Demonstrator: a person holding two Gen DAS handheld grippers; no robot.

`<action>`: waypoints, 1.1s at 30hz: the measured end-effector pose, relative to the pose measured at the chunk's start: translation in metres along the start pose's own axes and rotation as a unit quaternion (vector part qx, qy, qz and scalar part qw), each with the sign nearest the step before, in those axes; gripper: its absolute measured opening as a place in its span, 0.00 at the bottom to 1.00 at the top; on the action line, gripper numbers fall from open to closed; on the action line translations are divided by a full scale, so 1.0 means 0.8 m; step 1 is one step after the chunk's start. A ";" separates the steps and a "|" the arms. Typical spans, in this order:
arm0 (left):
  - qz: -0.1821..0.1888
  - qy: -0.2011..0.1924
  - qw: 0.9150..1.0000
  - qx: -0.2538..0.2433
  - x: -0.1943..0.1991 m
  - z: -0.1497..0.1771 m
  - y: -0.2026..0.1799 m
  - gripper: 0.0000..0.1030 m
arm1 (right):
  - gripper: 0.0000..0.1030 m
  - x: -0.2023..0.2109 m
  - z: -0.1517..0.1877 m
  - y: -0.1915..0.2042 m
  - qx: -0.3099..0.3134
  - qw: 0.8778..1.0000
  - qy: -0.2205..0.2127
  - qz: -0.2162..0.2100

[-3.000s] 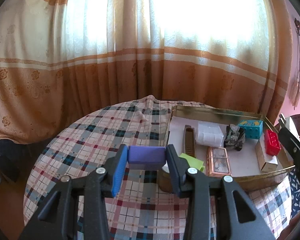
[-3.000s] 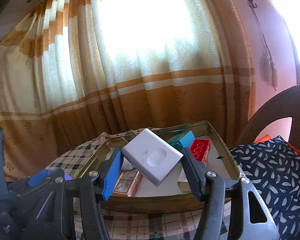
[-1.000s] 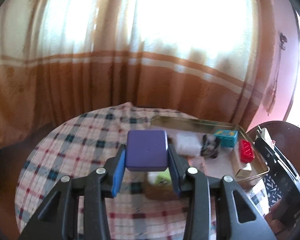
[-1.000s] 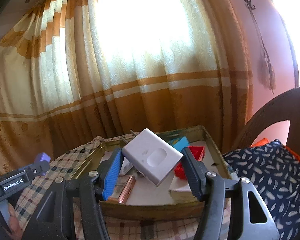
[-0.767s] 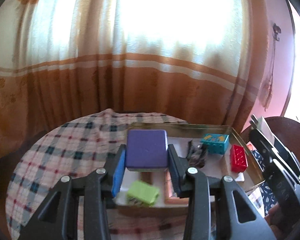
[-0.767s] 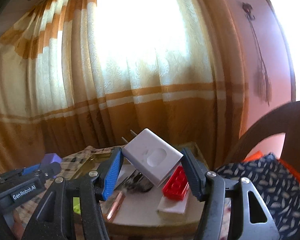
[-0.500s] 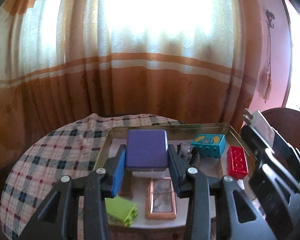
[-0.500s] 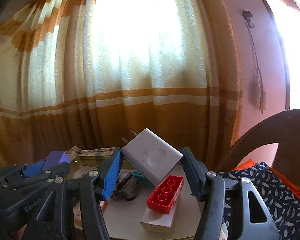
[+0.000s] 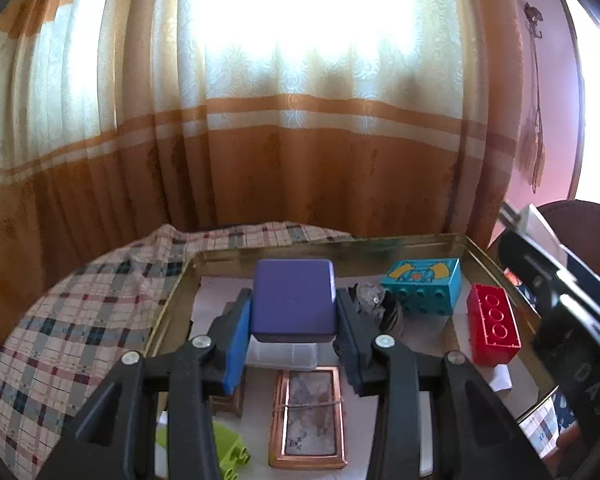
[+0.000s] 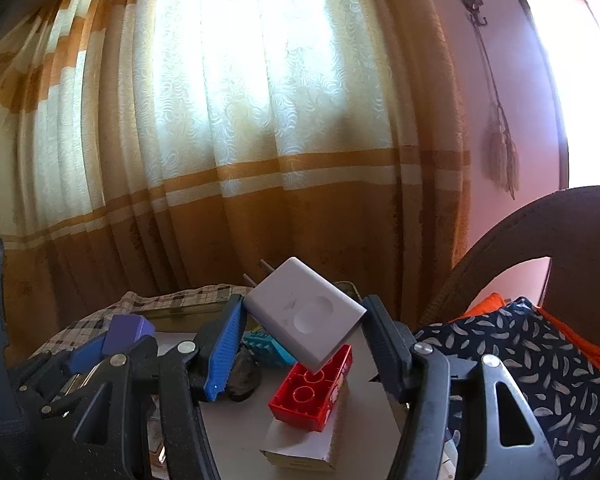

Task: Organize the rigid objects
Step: 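Lower the purple and white blocks into the gold tray with both tools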

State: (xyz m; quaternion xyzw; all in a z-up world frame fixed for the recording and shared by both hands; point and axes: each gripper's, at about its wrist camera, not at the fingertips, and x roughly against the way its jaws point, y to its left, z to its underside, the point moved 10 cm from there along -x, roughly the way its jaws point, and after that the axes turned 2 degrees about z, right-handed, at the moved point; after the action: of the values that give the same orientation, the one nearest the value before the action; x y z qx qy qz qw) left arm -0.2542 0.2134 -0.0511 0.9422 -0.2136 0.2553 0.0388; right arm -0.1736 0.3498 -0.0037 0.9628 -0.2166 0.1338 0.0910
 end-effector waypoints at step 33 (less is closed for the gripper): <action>-0.022 0.017 0.999 -0.019 -0.012 0.014 0.004 0.38 | 0.60 -0.006 0.007 0.006 0.027 0.999 0.019 0.023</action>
State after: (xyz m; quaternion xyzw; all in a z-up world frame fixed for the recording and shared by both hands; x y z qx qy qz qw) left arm -0.2578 0.2121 -0.0660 0.9412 -0.1968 0.2665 0.0656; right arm -0.1787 0.3465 -0.0096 0.9570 -0.2332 0.1595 0.0660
